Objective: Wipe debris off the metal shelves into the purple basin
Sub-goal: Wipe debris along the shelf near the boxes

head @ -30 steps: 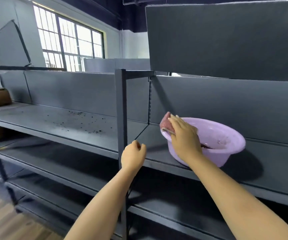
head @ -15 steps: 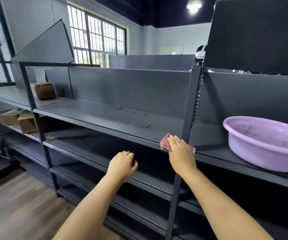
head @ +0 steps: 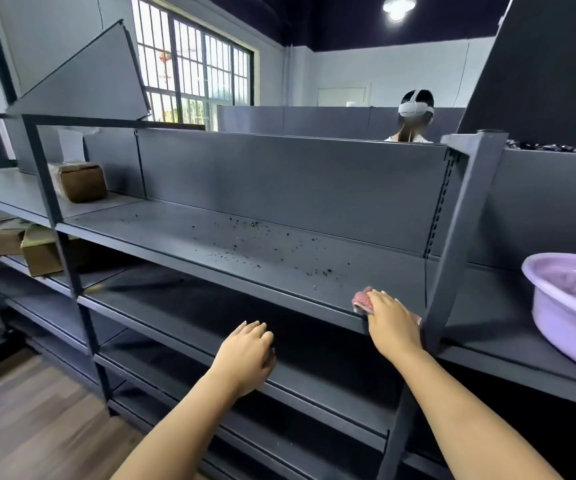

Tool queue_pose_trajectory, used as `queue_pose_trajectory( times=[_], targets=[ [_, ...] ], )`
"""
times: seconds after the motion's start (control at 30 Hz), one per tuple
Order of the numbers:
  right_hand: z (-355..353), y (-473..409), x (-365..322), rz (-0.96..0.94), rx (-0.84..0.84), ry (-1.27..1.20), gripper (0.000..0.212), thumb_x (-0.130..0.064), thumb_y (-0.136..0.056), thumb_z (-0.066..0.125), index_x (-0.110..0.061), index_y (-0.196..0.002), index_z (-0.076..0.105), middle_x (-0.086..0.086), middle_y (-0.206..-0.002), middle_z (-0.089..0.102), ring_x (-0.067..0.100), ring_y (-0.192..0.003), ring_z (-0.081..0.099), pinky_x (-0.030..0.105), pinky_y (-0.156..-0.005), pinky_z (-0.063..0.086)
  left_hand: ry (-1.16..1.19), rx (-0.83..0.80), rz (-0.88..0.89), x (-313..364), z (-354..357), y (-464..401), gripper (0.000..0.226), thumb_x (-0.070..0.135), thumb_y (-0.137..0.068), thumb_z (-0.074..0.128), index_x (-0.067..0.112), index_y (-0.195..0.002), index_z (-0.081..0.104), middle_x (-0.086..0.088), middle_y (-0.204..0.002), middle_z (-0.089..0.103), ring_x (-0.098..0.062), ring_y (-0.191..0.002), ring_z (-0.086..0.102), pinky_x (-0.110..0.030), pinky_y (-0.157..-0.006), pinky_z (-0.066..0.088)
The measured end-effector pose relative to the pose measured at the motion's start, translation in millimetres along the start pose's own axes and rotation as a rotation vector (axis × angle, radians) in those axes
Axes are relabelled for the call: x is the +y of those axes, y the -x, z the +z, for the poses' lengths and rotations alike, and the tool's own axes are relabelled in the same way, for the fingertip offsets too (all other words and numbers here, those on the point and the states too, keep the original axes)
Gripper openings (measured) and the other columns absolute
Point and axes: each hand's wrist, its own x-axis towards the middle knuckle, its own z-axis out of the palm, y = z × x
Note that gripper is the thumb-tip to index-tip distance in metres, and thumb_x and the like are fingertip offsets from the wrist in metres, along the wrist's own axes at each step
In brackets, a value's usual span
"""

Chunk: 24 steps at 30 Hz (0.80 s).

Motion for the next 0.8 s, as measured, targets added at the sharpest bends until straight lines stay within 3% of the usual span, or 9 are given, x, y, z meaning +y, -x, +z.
queue_pose_trajectory(
  times=[0.17,0.4,0.5,0.6,0.67,0.8],
  targets=[
    [34.8,-43.9,6.1,0.138,-0.065,-0.070,0.046,-0.012,-0.098,0.038,-0.015,-0.144,0.035,0.002,-0.149,0.037,0.019,-0.136,0.035,0.029,-0.110,0.028,-0.069,-0.030,0.041,-56.4,24.4,-48.0,0.036,0.034,-0.074,0.036,0.018,-0.064,0.066,0.000,-0.084,0.073,-0.018,-0.084,0.072,-0.032,-0.074,0.057],
    [60.9,-81.5,4.9,0.188,-0.113,-0.025,0.052,-0.040,-0.101,0.031,-0.018,-0.148,0.028,-0.003,-0.156,0.023,0.012,-0.143,0.020,0.025,-0.116,0.012,-0.013,0.021,0.156,-89.8,51.9,-108.4,0.054,0.042,-0.086,0.034,0.009,-0.095,0.077,-0.008,-0.105,0.072,-0.020,-0.096,0.070,-0.032,-0.078,0.057],
    [59.6,-84.9,4.7,0.258,-0.115,-0.106,0.050,-0.039,-0.101,0.034,-0.021,-0.147,0.032,-0.006,-0.155,0.026,0.011,-0.143,0.021,0.025,-0.115,0.013,0.042,0.015,0.233,-97.0,72.6,-129.4,0.076,0.045,-0.102,0.008,0.009,-0.103,0.075,-0.008,-0.111,0.070,-0.020,-0.102,0.068,-0.032,-0.085,0.054],
    [58.7,-87.1,3.1,0.297,-0.119,-0.115,0.049,-0.035,-0.101,0.034,-0.022,-0.148,0.029,-0.008,-0.155,0.024,0.010,-0.143,0.019,0.024,-0.115,0.012,0.045,0.011,0.309,-100.5,86.6,-146.2,0.081,0.047,-0.103,0.003,0.006,-0.108,0.072,-0.010,-0.116,0.068,-0.023,-0.105,0.067,-0.035,-0.104,0.032],
    [60.0,-84.7,0.3,0.334,-0.106,-0.092,0.050,-0.032,-0.101,0.036,-0.022,-0.148,0.028,-0.008,-0.155,0.024,0.010,-0.143,0.019,0.023,-0.115,0.011,0.040,0.019,0.346,-104.2,89.7,-151.2,0.080,0.047,-0.103,0.004,0.005,-0.107,0.072,-0.011,-0.116,0.068,-0.024,-0.105,0.067,-0.034,-0.105,0.026],
    [62.1,-81.3,-9.6,0.435,-0.064,-0.042,0.049,-0.031,-0.101,0.036,-0.022,-0.148,0.027,-0.009,-0.155,0.024,0.009,-0.143,0.019,0.022,-0.114,0.010,0.108,0.063,0.420,-114.3,93.2,-155.4,0.080,0.046,-0.103,0.004,0.006,-0.106,0.073,-0.009,-0.115,0.069,-0.023,-0.104,0.067,-0.034,-0.098,0.032]
  ],
)
